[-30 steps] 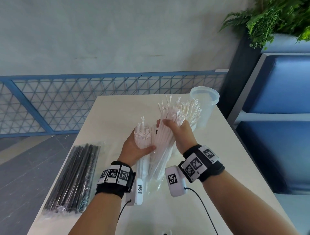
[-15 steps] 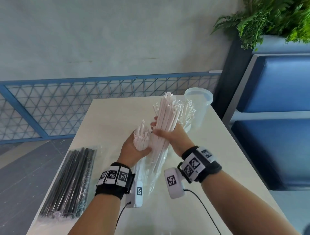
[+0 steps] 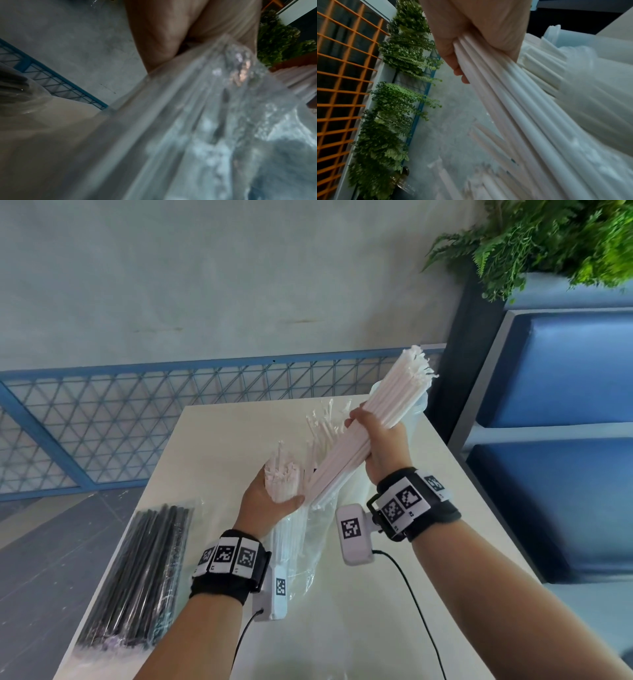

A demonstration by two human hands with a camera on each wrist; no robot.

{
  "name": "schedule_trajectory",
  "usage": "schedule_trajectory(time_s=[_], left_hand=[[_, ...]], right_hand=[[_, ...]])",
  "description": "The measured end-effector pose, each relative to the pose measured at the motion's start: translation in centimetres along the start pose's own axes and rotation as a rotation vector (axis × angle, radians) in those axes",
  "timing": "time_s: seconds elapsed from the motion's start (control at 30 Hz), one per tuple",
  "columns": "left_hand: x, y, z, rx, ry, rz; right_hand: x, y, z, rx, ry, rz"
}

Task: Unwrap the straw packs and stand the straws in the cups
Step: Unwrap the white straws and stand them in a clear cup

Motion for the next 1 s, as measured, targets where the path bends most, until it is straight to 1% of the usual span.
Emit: schedule_trajectory(time_s=[0.13,0.27,0.37,0.47,0.6,0.73,0.8,0.9,1.0], left_hand=[[0.1,-0.3,-0.2,0.042,-0.027,-0.036],[0.3,-0.8,-0.4,0.016,-0.050,-0.044],[0.8,-1.0,-0.6,0.002,-0.067,-0.023],[1.0,-0.9,-0.9,-0.002,-0.061,-0.020],[0.9,-1.0,-1.0,-0.012,-0.050,-0.049],[0.9,-0.6,-1.1,-0.070,-0.024,-0.069],[0.9,-0.5,-1.2,-0.093,-0.021,-0.068],[1.0,-0.4,-1.3,-0.111,-0.013,-0.066],[1.1,-0.3,-1.3,-0.122,-0.014,-0.058]], right_hand=[[1.0,1.6,0.1,-0.017,-0.072,0.088],[2.3,3.5,0.1,-0.146,-0.124,0.200],[3.3,3.9,-0.5,-0.246,-0.127,0.281],[3.9,3.2,-1.2,-0.368,-0.089,0.312],[3.7,1.1,-1.7,-0.472,-0.008,0.293],[3.2,-1.4,-1.4,-0.543,0.018,0.159],[3.1,-2.2,-1.2,-0.565,0.012,0.123],[3.1,-2.5,-1.3,-0.621,0.006,0.129],[3.2,-2.8,-1.5,-0.727,0.026,0.173]])
Point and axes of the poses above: each hand's wrist, its own x-axis towards the middle knuckle, its own z-axis out of the back of the hand, y = z × x, the point moved 2 cm from there along x, towards the middle knuckle, and after that the axes turned 9 degrees about z, right-handed, at the moved point
